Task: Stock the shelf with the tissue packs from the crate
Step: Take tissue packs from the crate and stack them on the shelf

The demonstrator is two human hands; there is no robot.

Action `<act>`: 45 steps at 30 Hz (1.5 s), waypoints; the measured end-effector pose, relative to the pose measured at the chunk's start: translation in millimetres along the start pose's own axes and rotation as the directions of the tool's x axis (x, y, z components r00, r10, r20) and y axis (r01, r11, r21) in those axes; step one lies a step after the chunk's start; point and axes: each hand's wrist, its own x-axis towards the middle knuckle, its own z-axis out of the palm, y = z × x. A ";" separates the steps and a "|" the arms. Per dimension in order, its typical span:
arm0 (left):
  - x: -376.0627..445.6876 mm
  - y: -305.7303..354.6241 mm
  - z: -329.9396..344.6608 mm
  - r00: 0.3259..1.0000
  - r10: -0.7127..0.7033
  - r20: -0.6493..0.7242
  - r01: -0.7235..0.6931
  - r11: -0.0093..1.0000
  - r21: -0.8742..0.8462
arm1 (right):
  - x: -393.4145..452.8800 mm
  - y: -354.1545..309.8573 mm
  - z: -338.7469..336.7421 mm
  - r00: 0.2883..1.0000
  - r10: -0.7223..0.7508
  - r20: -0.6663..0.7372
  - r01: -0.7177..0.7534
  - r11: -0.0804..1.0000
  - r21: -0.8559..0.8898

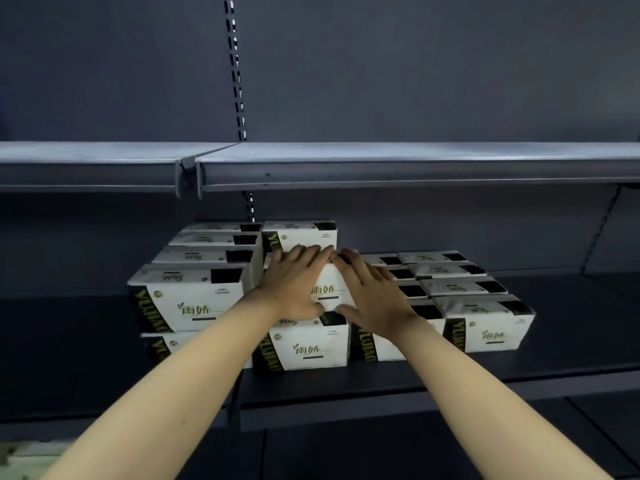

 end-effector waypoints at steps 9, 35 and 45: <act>9.6 -1.0 11.4 0.988 -0.044 -0.150 0.065 0.988 0.138 | 10.7 -3.5 9.8 0.996 0.084 -0.010 -0.083 0.993 0.080; 65.5 -24.5 40.7 0.965 -0.241 -0.105 0.245 0.969 0.029 | 67.1 -0.2 43.9 0.981 0.186 0.054 -0.188 0.982 0.030; 60.1 -22.3 29.8 0.969 -0.228 -0.098 0.237 0.968 0.085 | 70.7 -10.4 27.7 0.960 0.253 0.119 -0.270 0.951 0.153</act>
